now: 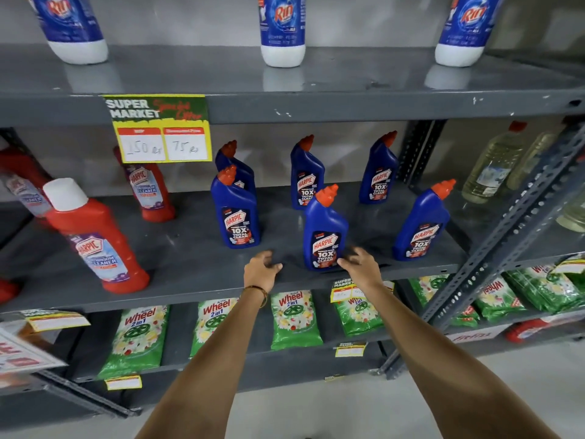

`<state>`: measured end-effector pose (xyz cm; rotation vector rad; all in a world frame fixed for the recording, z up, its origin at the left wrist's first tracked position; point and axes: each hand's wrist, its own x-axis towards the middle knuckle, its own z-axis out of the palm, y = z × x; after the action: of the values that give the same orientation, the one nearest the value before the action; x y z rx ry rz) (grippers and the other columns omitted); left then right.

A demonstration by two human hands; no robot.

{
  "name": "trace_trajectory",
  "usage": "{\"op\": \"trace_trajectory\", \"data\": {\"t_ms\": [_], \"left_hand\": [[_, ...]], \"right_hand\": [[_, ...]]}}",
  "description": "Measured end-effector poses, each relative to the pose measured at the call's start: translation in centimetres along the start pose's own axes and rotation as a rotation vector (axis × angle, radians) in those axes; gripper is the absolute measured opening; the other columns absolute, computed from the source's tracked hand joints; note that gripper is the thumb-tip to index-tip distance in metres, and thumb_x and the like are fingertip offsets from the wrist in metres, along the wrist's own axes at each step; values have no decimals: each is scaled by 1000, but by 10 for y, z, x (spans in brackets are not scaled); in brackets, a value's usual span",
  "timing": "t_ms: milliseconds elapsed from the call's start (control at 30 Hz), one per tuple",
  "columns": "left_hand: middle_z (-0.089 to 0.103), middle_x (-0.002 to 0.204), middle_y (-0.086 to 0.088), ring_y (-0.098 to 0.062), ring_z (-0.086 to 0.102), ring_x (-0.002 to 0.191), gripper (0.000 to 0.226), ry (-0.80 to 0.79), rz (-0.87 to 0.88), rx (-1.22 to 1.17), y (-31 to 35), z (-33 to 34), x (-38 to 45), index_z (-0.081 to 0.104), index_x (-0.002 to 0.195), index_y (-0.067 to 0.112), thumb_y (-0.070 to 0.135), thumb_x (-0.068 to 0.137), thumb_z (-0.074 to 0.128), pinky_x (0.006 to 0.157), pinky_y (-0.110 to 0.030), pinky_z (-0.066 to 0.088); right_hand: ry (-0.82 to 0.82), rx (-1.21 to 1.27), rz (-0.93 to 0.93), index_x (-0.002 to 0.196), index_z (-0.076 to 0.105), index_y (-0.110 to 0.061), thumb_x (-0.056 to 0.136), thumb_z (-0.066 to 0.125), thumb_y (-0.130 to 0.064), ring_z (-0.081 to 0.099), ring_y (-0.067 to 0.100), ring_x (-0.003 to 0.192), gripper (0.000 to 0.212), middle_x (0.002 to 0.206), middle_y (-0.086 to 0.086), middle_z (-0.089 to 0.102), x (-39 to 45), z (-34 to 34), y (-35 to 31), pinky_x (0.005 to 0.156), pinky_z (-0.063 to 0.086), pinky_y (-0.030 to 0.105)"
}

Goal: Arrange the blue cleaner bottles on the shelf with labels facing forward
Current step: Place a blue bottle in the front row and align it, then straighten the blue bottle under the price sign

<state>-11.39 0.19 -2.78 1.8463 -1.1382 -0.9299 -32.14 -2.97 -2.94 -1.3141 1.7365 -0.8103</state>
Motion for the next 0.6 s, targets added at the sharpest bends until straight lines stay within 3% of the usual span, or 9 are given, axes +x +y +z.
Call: {"op": "trace_trajectory", "data": {"t_ms": [267,400,500,600], "left_hand": [[59,129,-16,-28,56,119,45,-45,48,52,-37,-58,-1,53,126,4,15,84,64,105,-39,43],[59,130,-16,-28,56,120,47,-45,44,51,-46,-80,3,51,128,4,15,84,64,105,-37,43],[58,131,-16,-28,54,121,50,-31,36,43,-49,-92,14,48,130,4,17,84,64,106,-38,42],[56,134,-15,-28,52,124,53,2,18,41,-50,-102,26,46,132,4,18,84,64,107,-37,40]], "right_hand": [[226,66,21,121,55,-1,85,62,-15,59,31,115,39,121,20,64,-48,44,-5,100,45,40],[116,-8,-71,114,61,-1,85,61,-14,61,32,108,32,114,20,67,-66,71,-20,97,47,43],[1,-11,-114,121,57,-1,86,62,-13,60,27,114,38,121,18,64,-68,92,-38,97,42,28],[-73,-9,-132,125,54,-3,87,60,-14,57,25,118,41,126,18,62,-57,112,-54,96,41,27]]}}
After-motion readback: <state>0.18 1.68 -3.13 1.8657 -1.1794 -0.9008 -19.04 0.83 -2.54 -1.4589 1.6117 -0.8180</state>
